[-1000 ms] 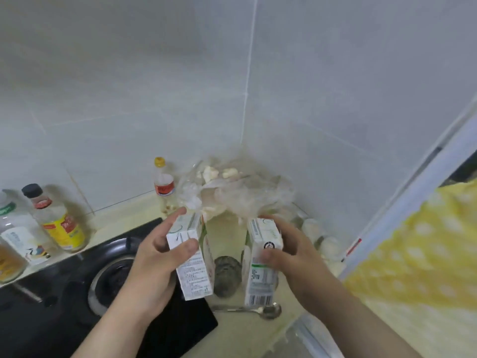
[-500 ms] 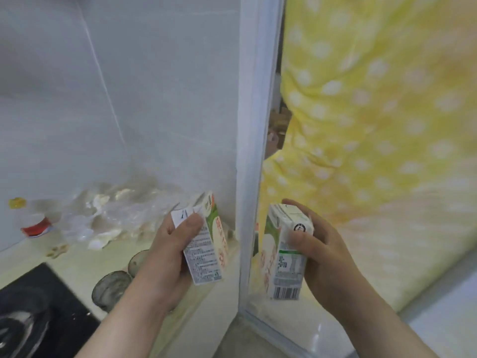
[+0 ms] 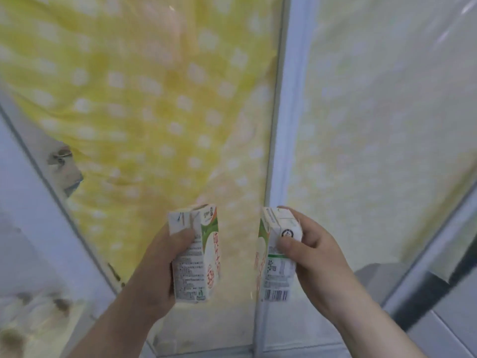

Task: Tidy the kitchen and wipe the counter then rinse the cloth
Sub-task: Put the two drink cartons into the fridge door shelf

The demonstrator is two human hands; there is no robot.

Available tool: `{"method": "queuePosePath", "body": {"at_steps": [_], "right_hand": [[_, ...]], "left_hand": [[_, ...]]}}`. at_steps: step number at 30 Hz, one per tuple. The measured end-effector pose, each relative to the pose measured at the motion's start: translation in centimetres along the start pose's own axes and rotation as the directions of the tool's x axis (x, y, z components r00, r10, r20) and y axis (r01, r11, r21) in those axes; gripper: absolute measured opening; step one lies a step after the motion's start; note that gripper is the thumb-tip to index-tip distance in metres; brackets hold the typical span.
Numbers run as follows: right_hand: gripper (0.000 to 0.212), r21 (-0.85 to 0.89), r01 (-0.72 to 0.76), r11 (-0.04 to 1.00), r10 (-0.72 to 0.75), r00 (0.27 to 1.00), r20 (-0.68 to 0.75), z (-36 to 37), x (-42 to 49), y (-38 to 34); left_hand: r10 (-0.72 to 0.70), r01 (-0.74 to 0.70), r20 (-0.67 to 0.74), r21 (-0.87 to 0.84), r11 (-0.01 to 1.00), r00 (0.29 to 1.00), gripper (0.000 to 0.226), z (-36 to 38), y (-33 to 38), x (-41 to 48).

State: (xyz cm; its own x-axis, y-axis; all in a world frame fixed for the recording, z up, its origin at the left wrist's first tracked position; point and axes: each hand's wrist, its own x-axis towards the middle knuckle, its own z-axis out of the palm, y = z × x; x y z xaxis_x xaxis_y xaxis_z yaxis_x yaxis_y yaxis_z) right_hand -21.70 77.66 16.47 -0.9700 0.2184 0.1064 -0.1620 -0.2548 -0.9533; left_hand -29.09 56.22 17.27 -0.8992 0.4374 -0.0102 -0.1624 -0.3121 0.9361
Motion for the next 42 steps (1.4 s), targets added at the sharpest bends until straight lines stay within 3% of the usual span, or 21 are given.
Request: {"method": "queuePosePath", "body": {"at_steps": [2,4,8,11,15,21,27,30,36,42], "right_hand": [[0.070,-0.001,0.031,1.000,-0.031,0.995,-0.098,-3.1,-0.4,-1.0],[0.059,-0.011,0.054,0.998,-0.055,0.976,-0.210,-6.0,-0.9,-2.0],[0.061,-0.054,0.083,0.995,-0.098,0.913,-0.396,-11.2,-1.8,-3.9],[0.062,-0.090,0.095,0.991,-0.128,0.856,-0.501,-14.2,-2.1,-5.4],[0.071,-0.158,0.090,0.983,-0.169,0.775,-0.609,-17.5,-2.1,-7.3],[0.069,-0.264,0.104,0.959,-0.271,0.608,-0.746,-21.2,-2.7,-8.7],[0.067,-0.359,0.061,0.932,-0.349,0.424,-0.836,-24.8,-6.2,-10.3],[0.069,-0.405,0.039,0.913,-0.391,0.359,-0.847,-26.9,-7.9,-11.6],[0.059,-0.469,0.044,0.882,-0.452,0.356,-0.818,-31.4,-10.5,-14.2],[0.054,-0.554,0.064,0.830,-0.536,0.364,-0.761,-35.3,-11.3,-16.7]], "left_hand": [[0.013,-0.022,0.126,0.069,0.997,0.992,0.089,3.0,-0.8,2.6],[0.026,-0.047,0.239,0.085,0.995,0.971,0.073,6.0,-1.9,5.3],[0.000,-0.048,0.454,0.095,0.994,0.891,0.066,12.1,-4.0,10.4],[-0.051,-0.006,0.559,0.101,0.995,0.828,0.043,16.5,-5.7,14.1],[-0.075,-0.004,0.651,0.119,0.993,0.755,0.041,22.5,-7.7,17.9],[-0.085,-0.050,0.811,0.140,0.989,0.578,0.067,30.1,-11.2,21.7],[-0.086,-0.046,0.910,0.114,0.992,0.405,0.062,38.2,-13.9,21.4],[-0.072,-0.018,0.926,0.085,0.996,0.371,0.070,42.5,-15.4,21.3],[-0.065,0.018,0.932,0.063,0.998,0.357,0.123,50.1,-16.8,22.0],[-0.056,0.030,0.941,0.049,0.998,0.334,0.127,54.8,-17.5,23.0]]}}
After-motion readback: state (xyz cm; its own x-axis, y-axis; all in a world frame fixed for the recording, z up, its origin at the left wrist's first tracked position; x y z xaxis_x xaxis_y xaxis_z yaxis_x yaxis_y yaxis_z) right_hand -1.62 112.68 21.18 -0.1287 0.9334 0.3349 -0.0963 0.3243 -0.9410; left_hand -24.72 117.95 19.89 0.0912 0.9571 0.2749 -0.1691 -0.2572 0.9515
